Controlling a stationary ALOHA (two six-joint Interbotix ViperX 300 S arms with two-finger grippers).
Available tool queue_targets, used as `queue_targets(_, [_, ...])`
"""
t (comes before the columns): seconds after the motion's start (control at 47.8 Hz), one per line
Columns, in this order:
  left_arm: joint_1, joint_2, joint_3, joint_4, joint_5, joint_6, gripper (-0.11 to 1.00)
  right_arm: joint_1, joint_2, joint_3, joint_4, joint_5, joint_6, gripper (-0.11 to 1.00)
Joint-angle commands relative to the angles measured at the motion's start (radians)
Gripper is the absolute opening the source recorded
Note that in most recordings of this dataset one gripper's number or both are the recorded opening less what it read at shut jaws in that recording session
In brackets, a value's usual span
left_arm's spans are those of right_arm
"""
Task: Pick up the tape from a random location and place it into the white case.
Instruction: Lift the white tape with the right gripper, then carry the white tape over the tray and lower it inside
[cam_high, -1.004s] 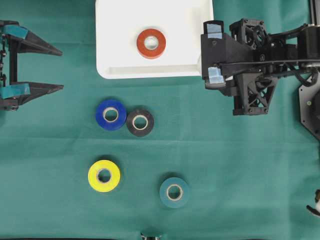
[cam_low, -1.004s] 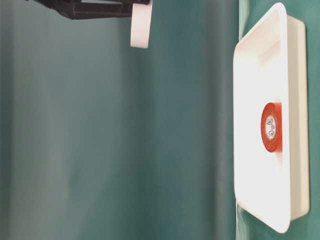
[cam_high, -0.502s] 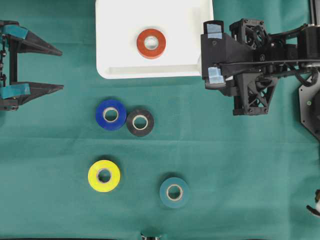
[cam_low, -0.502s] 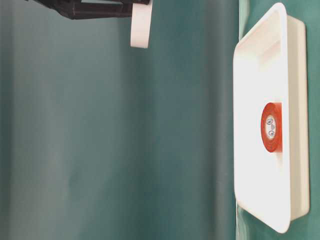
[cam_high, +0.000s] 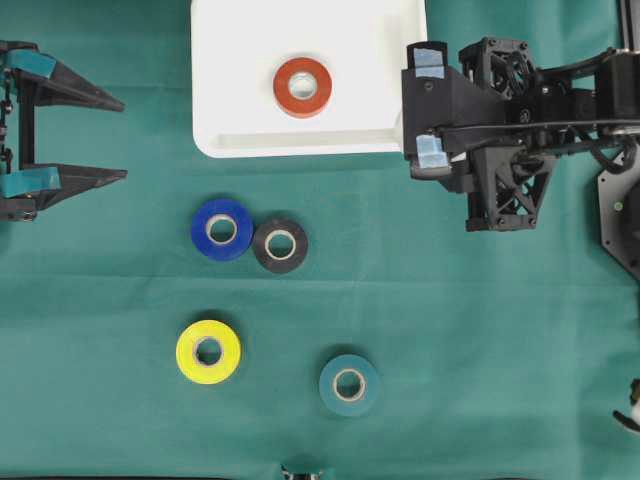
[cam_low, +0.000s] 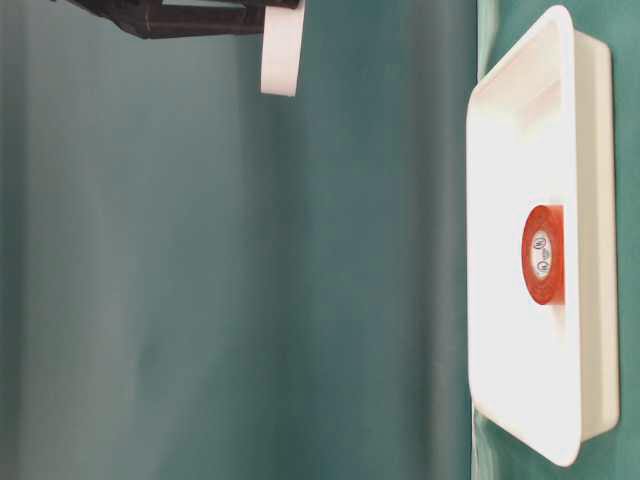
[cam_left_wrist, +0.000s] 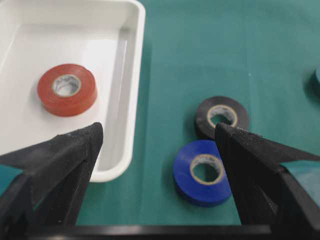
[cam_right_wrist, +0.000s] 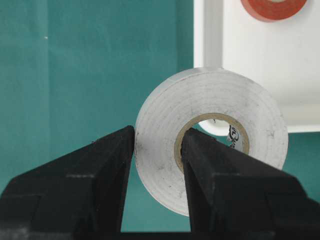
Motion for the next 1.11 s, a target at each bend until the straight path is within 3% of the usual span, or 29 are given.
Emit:
queue_targets(0.0, [0.002,0.003,-0.015,-0.002,-0.009,-0.002,0.99,0.002,-0.02,-0.029,-0.002,-0.003,0.003,0.33])
queue_targets(0.146, [0.002,0.003,-0.015,-0.002,-0.009,-0.002,0.99,0.002,-0.02,-0.031,-0.005,-0.005,0.0,0.33])
queue_targets(0.418, [0.003,0.003,-0.015,-0.002,-0.009,-0.002,0.99,-0.025,-0.003,-0.031,-0.072,-0.031,-0.009,0.33])
queue_targets(0.9, [0.002,0.003,-0.015,0.0,-0.009,-0.002,0.99,-0.258,0.037,-0.057,-0.069,-0.06,-0.138,0.33])
queue_targets(1.088, [0.002,0.003,-0.015,0.0,-0.009,-0.002,0.99,-0.311,0.038,-0.061,-0.067,-0.069,-0.166,0.33])
